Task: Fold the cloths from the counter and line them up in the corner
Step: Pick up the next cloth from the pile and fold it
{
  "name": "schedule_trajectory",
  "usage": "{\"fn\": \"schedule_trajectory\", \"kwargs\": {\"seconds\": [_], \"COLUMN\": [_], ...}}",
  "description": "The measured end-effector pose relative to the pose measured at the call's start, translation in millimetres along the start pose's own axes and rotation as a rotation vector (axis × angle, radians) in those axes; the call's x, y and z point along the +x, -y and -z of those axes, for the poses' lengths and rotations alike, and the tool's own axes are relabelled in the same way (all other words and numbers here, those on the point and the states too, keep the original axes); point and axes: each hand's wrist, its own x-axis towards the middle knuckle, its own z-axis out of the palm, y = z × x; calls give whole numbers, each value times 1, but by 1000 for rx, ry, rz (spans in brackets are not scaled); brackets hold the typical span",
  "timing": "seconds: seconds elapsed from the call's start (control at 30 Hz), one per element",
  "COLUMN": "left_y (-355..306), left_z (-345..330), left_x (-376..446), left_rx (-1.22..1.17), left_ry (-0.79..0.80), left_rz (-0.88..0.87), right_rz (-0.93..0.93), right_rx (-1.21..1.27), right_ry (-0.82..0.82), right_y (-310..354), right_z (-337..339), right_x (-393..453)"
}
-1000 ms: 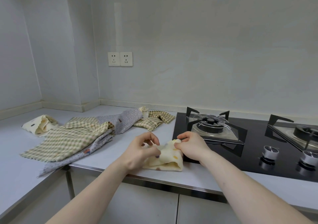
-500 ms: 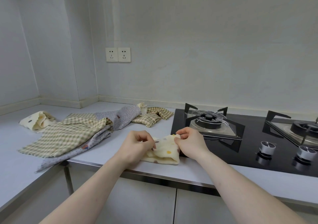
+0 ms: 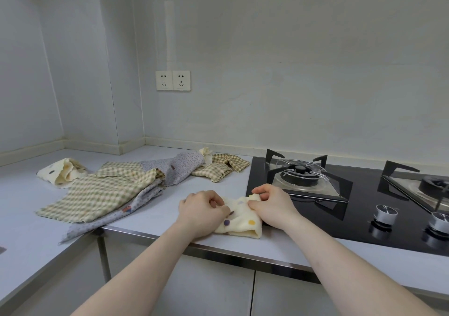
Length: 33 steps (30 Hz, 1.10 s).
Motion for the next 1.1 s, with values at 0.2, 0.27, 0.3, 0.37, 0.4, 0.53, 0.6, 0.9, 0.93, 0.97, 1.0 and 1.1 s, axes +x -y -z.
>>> {"fn": "schedule_trajectory", "kwargs": {"seconds": [0.2, 0.27, 0.3, 0.37, 0.4, 0.53, 0.6, 0.9, 0.93, 0.97, 1.0, 1.1], "left_y": [15, 19, 18, 14, 11, 2, -1, 3, 4, 5, 7, 11], "left_z": [-1, -1, -3, -4, -5, -7, -9, -2, -1, 0, 0, 0], "left_x": [4, 5, 6, 7, 7, 9, 11, 2, 0, -1, -1, 1], "left_rx": [-241, -281, -244, -83, -11, 119, 195, -389, -443, -485, -508, -541], "left_ry": [-123, -155, -152, -120, -95, 44, 59, -58, -74, -78, -78, -87], "left_rz": [-88, -106, -98, -57, -35, 63, 72, -4, -32, -57, -75, -101], "right_rz": [58, 59, 55, 34, 17, -46, -53, 131, 164, 192, 210, 212], "right_rx": [32, 42, 35, 18, 17, -13, -25, 226, 228, 231, 239, 291], "right_ry": [-37, -38, -32, -17, -9, 28, 44, -109, -146, -178, -203, -245], "right_y": [-6, -7, -6, -2, 1, 9, 10, -2, -3, -3, -4, -5], "right_z": [-2, -3, -3, -4, -4, -2, -2, -4, -5, -6, -7, -8], "right_x": [-1, -2, -1, -1, 0, 6, 7, -15, -18, -21, -23, -22]}}
